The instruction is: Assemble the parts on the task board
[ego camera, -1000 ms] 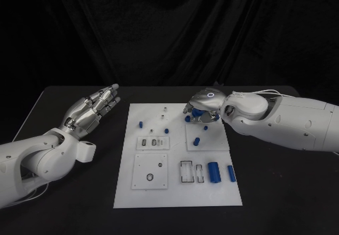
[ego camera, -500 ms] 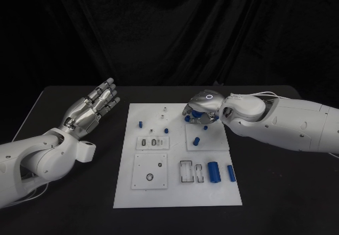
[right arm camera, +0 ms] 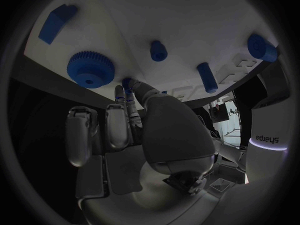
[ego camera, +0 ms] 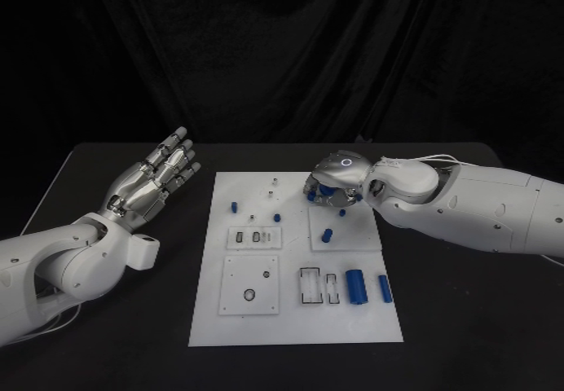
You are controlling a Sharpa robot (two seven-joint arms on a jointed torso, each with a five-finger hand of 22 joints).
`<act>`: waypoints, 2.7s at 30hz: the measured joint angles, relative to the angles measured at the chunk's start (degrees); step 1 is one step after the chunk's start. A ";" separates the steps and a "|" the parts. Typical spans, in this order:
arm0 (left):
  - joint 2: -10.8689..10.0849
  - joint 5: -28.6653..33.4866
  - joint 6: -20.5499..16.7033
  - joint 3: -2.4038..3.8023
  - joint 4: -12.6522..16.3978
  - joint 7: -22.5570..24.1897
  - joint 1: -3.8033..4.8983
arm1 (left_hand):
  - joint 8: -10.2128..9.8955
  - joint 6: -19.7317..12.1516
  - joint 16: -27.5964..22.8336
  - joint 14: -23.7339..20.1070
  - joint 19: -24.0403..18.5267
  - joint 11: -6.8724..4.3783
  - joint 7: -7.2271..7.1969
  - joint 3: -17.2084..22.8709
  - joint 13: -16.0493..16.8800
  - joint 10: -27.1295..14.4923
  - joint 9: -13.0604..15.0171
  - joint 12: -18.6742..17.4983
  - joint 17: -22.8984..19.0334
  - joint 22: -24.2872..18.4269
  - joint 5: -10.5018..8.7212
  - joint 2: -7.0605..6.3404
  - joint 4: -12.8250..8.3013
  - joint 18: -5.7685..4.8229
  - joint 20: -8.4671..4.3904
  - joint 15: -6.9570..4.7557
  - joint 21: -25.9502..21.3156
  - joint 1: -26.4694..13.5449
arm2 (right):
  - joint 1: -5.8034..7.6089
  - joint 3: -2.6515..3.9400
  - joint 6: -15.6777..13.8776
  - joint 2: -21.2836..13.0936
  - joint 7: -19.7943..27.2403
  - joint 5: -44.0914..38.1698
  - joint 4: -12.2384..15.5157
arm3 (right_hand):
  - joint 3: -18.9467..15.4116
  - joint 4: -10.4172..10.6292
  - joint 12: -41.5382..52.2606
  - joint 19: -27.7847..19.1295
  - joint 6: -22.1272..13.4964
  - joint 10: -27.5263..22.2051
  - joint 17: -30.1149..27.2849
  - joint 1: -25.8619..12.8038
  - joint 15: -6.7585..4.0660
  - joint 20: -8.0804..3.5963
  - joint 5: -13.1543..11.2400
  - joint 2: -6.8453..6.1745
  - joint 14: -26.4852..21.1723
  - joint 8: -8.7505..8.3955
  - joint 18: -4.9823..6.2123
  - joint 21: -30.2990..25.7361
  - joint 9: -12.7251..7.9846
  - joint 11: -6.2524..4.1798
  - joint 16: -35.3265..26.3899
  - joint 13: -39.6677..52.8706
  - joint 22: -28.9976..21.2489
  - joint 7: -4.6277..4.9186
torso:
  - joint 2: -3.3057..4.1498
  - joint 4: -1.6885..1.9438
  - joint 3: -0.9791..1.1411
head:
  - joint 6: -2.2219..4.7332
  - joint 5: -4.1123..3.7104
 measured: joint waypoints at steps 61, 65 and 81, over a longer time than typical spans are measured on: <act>1.44 -0.04 1.63 0.00 -0.52 0.02 0.00 | 0.00 2.53 0.00 0.21 0.21 1.00 3.82 1.43 0.02 0.17 0.29 0.00 0.01 0.02 2.16 0.76 -1.44 0.49 2.66 2.26 0.01 0.77 | 2.67 0.55 -4.19 13.21 0.39 3.52 -11.09 | 0.39 -0.27 -1.43 0.20 4.23 6.81 -0.32 1.86 -0.60 -0.62 -5.14 0.05 0.18 1.61 0.01 0.01 3.55 -0.91 0.00 0.18 -0.02 1.03 | 0.03 -0.01 -0.04 | 0.38 1.04; 1.40 -0.04 1.67 0.00 -0.40 0.02 0.00 | 0.00 2.52 0.00 0.21 0.21 0.99 3.81 1.43 0.02 0.18 0.28 0.01 0.02 0.02 2.48 0.76 -1.44 0.49 2.66 2.26 0.01 0.77 | 2.52 0.55 -3.89 13.32 0.39 3.55 -11.45 | 0.39 -0.27 -1.44 0.20 4.15 6.81 -0.37 1.86 -0.60 -0.62 -5.14 0.05 0.18 1.56 0.00 0.01 3.96 -0.91 0.00 0.18 -0.02 1.10 | 0.03 -0.01 -0.04 | 0.38 1.14; 1.21 -0.04 1.94 0.00 -0.13 0.02 0.00 | 0.00 2.32 0.00 0.00 0.20 0.99 4.01 1.59 0.02 0.18 0.27 0.00 -0.03 0.03 2.48 0.98 -1.60 0.49 2.66 2.46 0.01 0.99 | 1.41 0.54 -3.20 14.20 0.43 3.61 -12.42 | 0.40 0.05 -1.78 0.20 4.03 6.60 -0.45 1.87 -0.60 -0.62 -5.14 0.04 0.18 1.26 0.01 0.01 4.30 -0.71 0.00 0.14 -0.03 1.02 | 0.03 -0.05 -0.04 | 0.21 1.33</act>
